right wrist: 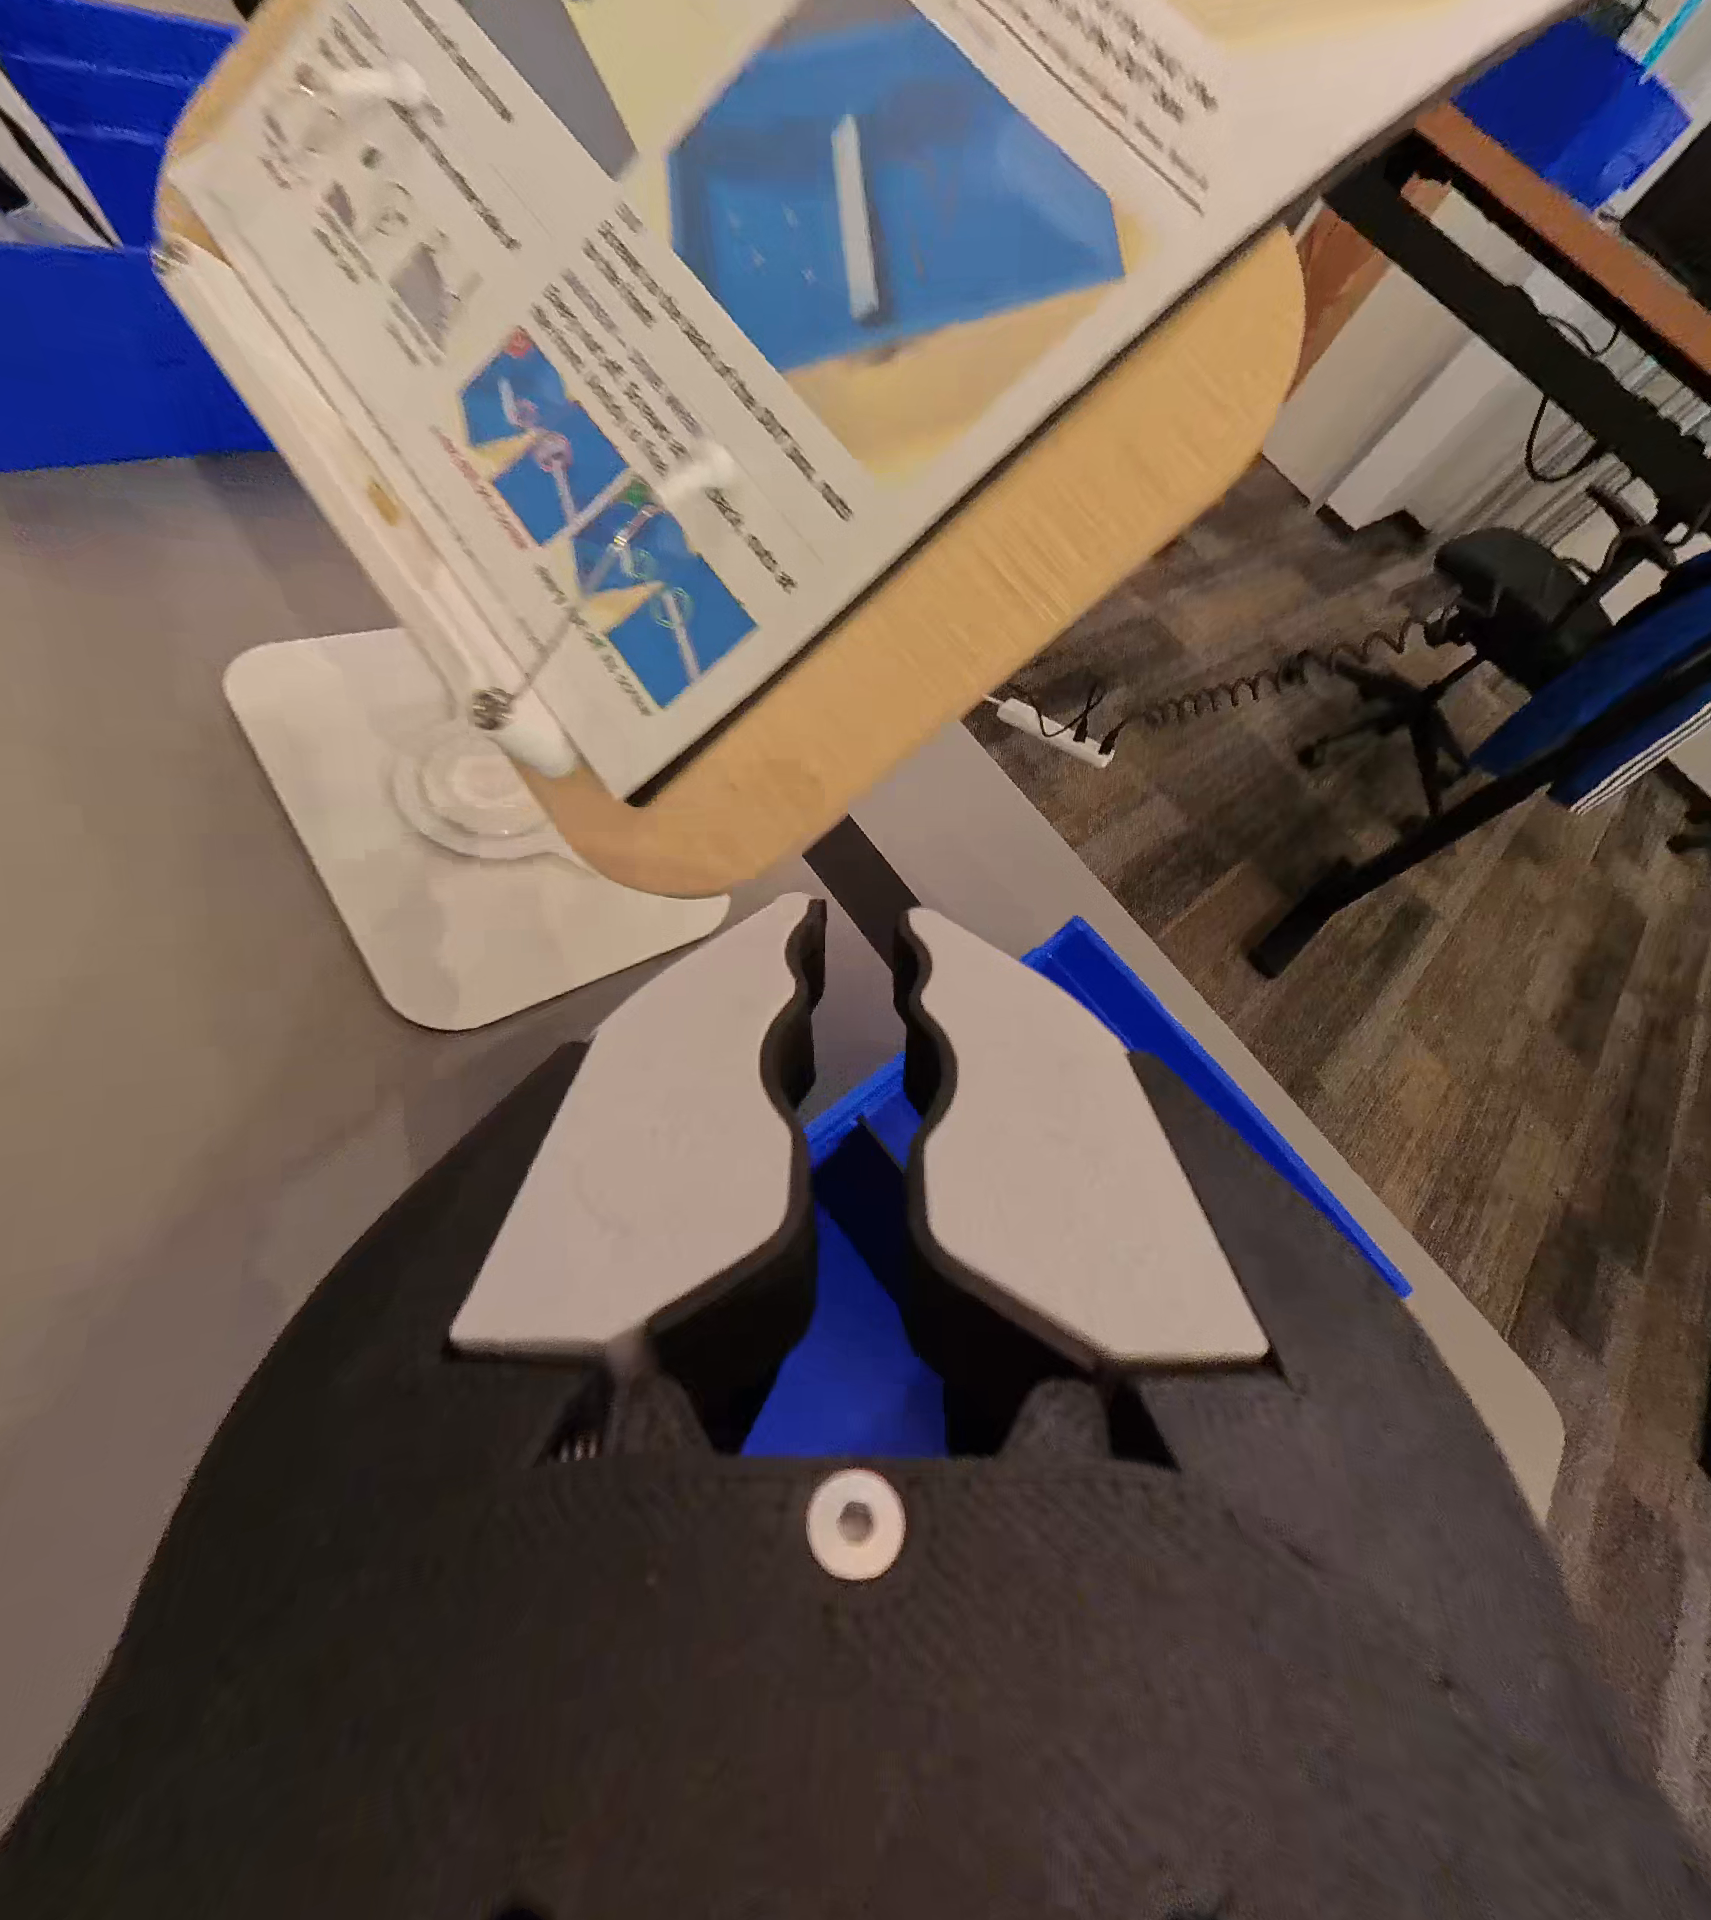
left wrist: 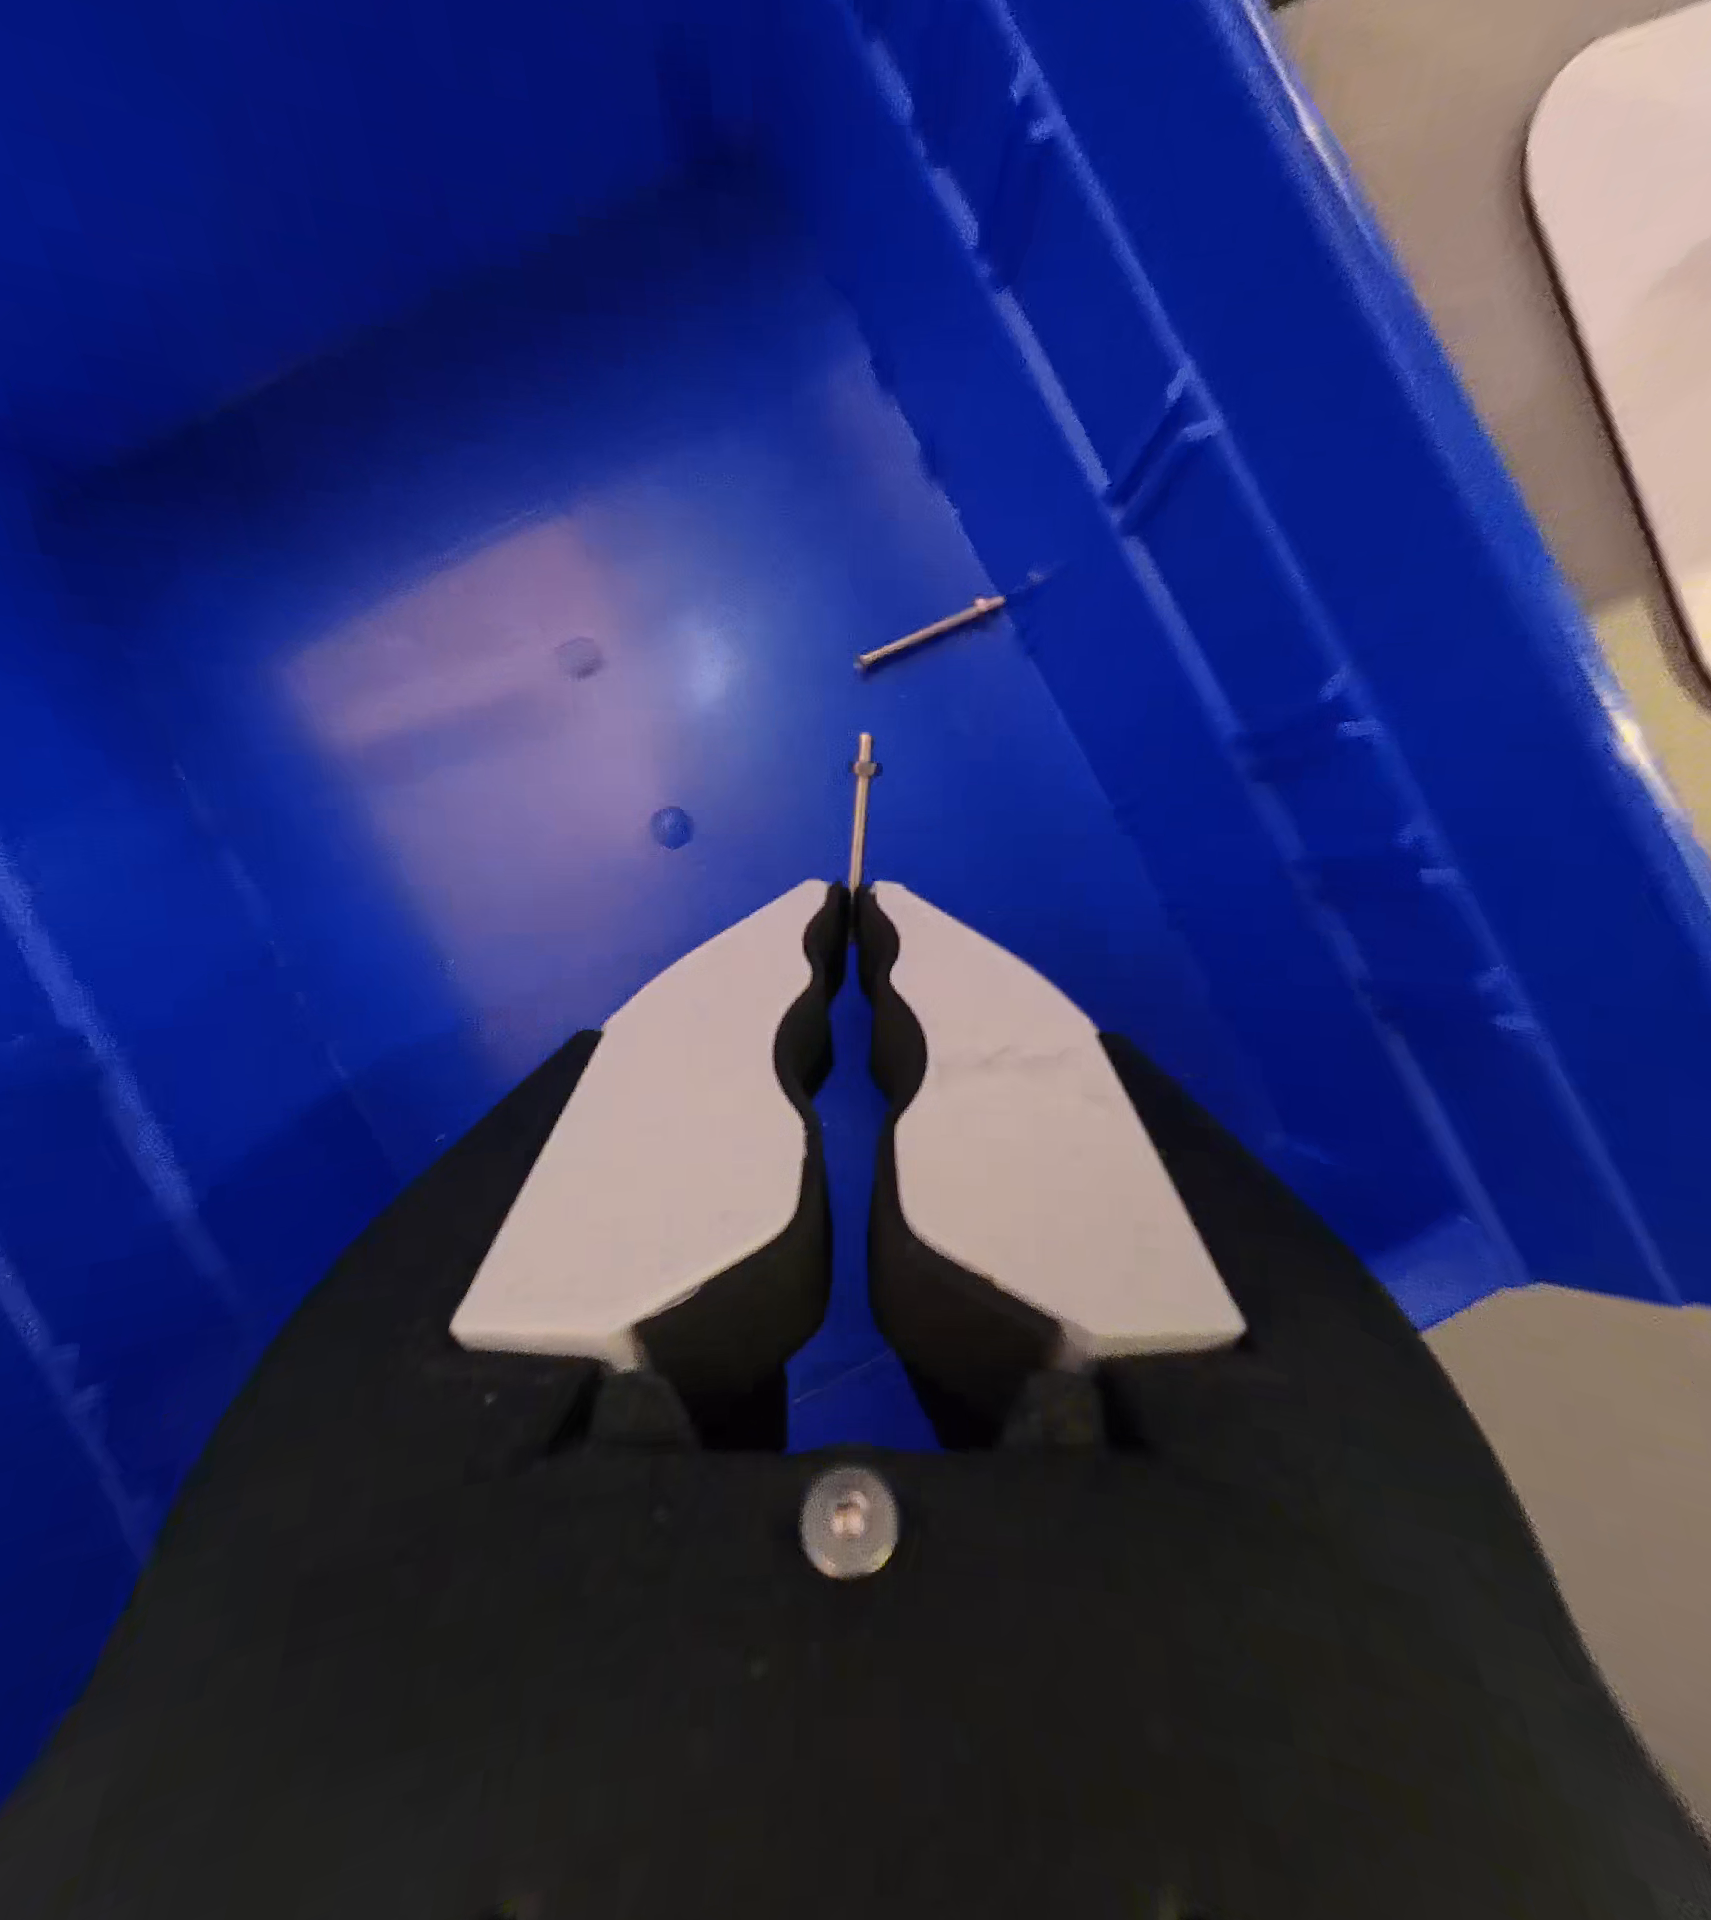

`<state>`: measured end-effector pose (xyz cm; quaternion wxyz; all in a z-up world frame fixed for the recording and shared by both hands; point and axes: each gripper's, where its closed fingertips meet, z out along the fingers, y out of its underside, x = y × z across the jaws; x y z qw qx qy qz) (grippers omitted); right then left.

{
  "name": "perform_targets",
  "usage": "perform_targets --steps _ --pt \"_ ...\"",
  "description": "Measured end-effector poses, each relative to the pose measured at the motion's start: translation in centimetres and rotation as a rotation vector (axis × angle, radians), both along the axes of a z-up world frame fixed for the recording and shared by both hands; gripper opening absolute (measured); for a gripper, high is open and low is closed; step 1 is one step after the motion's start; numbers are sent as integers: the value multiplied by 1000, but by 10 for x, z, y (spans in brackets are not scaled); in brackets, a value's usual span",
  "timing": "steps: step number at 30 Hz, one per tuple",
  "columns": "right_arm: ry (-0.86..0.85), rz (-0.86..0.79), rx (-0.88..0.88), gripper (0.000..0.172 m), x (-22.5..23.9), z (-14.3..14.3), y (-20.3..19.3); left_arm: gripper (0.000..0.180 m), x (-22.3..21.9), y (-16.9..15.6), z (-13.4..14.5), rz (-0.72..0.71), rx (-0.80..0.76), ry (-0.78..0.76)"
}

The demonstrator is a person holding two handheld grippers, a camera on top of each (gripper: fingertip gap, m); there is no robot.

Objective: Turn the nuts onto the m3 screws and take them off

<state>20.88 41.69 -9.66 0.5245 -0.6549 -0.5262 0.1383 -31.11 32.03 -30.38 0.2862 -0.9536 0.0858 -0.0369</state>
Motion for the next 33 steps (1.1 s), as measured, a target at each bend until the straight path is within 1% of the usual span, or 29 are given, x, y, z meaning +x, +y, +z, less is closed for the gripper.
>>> perform_targets --steps 1,3,5,7,9,11,13,14,16,18,19,20,22,26,30,31,32,33 --pt "9 12 2 14 -1 3 -8 3 -4 -2 3 5 8 3" --pt "23 36 -5 13 -4 7 -24 3 -3 -3 10 -1 43 -64" --pt "21 57 -13 12 -8 6 -37 3 -9 -4 9 10 41 -56" --pt "16 83 -12 5 -15 5 -50 3 -3 -2 14 -14 70 -97" --pt "36 129 -37 5 -26 5 -67 3 3 -5 26 -42 117 -103" --pt "97 212 -83 9 -46 5 -92 3 22 -10 59 -86 251 -207" --pt "182 331 -148 17 -74 4 -124 2 46 -23 93 -119 373 -298" --pt "229 396 -183 19 -89 4 -141 1 65 -32 113 -160 454 -353" --pt "297 492 -240 25 -122 2 -166 1 105 -54 147 -246 596 -414" --pt "390 586 -317 30 -153 4 -187 1 148 -75 169 -318 679 -496" --pt "439 622 -350 32 -167 7 -193 1 167 -84 176 -348 719 -510" --pt "465 646 -376 34 -181 7 -197 1 186 -92 181 -381 746 -537" --pt "490 679 -413 39 -203 6 -201 1 223 -109 191 -449 804 -645" --pt "505 753 -479 37 -229 0 -216 2 277 -126 193 -539 831 -772" --pt "530 813 -509 27 -234 2 -231 2 308 -133 189 -610 806 -819" --pt "527 829 -510 22 -234 3 -233 2 312 -133 189 -616 808 -825" --pt "528 842 -509 8 -233 4 -236 2 314 -133 189 -618 807 -832" --pt "530 847 -510 5 -232 5 -237 2 315 -134 190 -627 805 -851"
